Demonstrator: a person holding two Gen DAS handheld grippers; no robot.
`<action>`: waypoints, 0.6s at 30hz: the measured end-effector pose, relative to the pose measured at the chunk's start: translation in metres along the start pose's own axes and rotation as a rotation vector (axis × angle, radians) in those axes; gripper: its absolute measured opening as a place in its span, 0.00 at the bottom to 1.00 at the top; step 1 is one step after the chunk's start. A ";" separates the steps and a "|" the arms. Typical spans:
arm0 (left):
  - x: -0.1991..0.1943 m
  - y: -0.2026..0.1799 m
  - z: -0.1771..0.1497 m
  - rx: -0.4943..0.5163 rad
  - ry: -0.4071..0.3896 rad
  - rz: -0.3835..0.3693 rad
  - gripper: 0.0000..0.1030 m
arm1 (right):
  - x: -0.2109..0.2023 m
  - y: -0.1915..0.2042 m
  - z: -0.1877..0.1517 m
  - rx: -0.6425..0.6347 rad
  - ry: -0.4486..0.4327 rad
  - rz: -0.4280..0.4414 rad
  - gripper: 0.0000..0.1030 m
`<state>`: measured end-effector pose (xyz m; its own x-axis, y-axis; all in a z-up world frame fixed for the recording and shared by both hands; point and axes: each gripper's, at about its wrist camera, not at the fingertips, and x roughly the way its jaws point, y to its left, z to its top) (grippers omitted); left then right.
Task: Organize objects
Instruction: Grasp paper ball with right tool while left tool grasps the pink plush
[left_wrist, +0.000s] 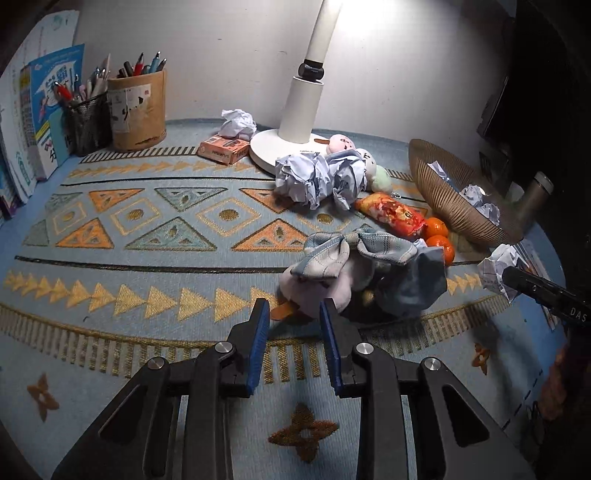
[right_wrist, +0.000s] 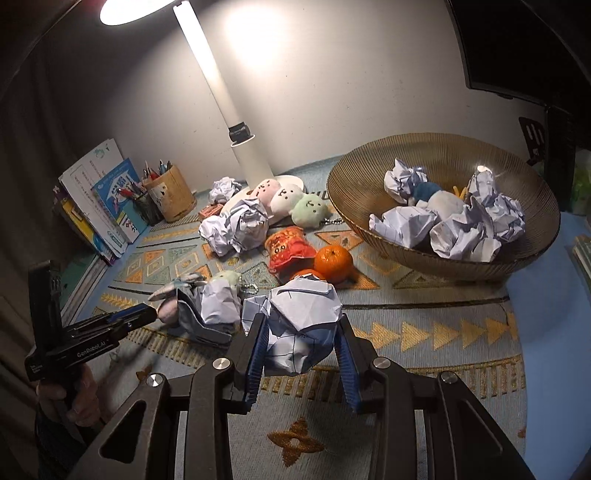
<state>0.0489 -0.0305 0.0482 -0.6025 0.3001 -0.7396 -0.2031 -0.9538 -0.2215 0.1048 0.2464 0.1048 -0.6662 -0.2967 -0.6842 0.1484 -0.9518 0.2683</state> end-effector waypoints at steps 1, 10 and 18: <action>-0.004 0.004 -0.003 -0.007 0.007 -0.037 0.24 | 0.003 0.000 -0.004 -0.007 0.012 -0.009 0.34; 0.012 0.000 0.008 0.024 -0.009 -0.057 0.95 | 0.022 -0.009 -0.019 0.003 0.112 -0.009 0.71; 0.059 -0.013 0.022 0.115 0.091 -0.104 0.71 | 0.018 -0.001 -0.023 -0.095 0.138 -0.016 0.72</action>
<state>-0.0007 0.0000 0.0218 -0.5022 0.3896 -0.7720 -0.3513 -0.9077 -0.2295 0.1097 0.2405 0.0762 -0.5632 -0.2828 -0.7764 0.2115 -0.9577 0.1954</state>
